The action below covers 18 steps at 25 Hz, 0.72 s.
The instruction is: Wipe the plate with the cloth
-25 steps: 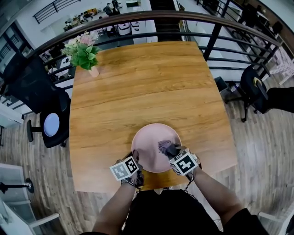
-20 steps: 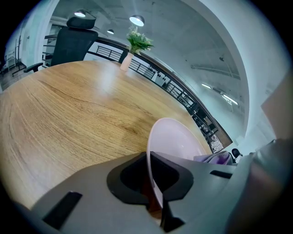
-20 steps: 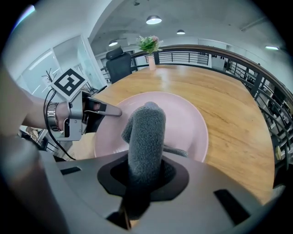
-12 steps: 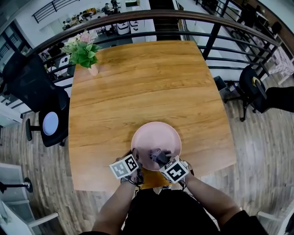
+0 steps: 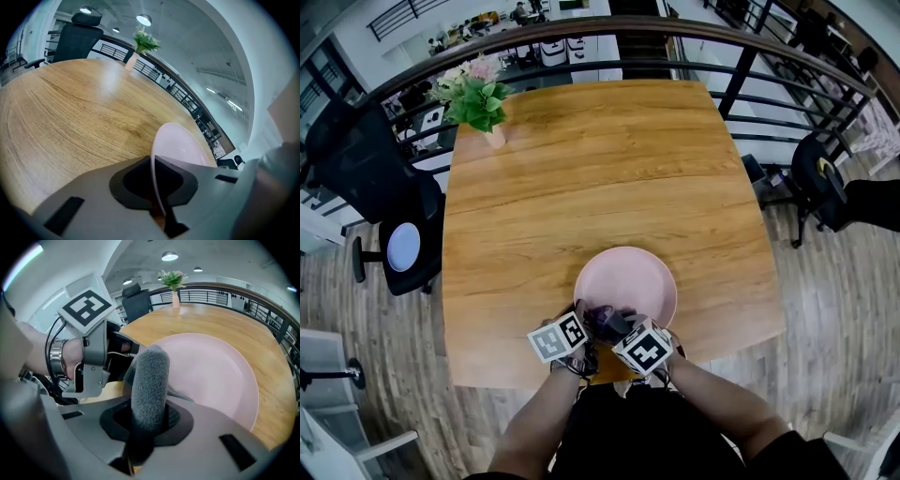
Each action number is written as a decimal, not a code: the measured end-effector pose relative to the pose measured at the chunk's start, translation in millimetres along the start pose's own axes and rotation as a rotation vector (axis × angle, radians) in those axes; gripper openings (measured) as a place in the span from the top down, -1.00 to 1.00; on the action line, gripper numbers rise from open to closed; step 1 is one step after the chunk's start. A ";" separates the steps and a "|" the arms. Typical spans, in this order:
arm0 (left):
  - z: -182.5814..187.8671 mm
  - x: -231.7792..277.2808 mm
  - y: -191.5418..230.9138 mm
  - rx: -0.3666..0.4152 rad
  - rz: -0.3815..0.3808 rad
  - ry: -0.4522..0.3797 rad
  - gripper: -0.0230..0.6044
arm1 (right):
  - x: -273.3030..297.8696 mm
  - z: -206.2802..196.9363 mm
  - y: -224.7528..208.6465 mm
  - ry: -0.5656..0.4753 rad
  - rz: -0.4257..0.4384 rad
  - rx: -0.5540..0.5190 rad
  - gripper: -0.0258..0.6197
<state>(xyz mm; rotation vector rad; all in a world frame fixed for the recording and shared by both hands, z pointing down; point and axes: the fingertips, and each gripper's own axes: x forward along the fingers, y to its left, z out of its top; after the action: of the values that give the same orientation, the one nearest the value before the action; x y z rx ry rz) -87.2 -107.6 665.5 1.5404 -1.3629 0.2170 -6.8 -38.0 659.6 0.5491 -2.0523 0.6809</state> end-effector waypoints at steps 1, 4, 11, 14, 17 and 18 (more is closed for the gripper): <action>-0.1 0.2 0.2 0.000 -0.005 0.002 0.82 | 1.9 4.1 -3.6 -0.016 -0.007 0.008 0.70; -0.8 0.6 0.3 -0.003 -0.016 0.010 0.82 | 4.8 16.7 -12.9 -0.050 -0.030 0.030 0.70; -1.6 0.3 0.2 -0.006 -0.030 0.025 0.83 | 15.7 43.3 -20.0 -0.067 -0.030 0.050 0.70; -1.4 0.3 0.7 -0.006 -0.037 0.028 0.83 | 22.1 51.9 -24.2 -0.066 -0.029 0.042 0.70; -2.5 0.8 0.9 -0.006 -0.044 0.031 0.83 | 27.5 54.8 -28.4 -0.059 -0.028 0.042 0.70; -2.6 0.8 0.8 -0.006 -0.046 0.033 0.83 | 29.2 55.5 -29.4 -0.057 -0.028 0.042 0.70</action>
<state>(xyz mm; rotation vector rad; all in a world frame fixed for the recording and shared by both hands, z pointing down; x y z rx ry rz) -86.4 -106.0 667.8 1.5546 -1.3005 0.2085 -37.6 -99.7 666.3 0.6263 -2.0830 0.7013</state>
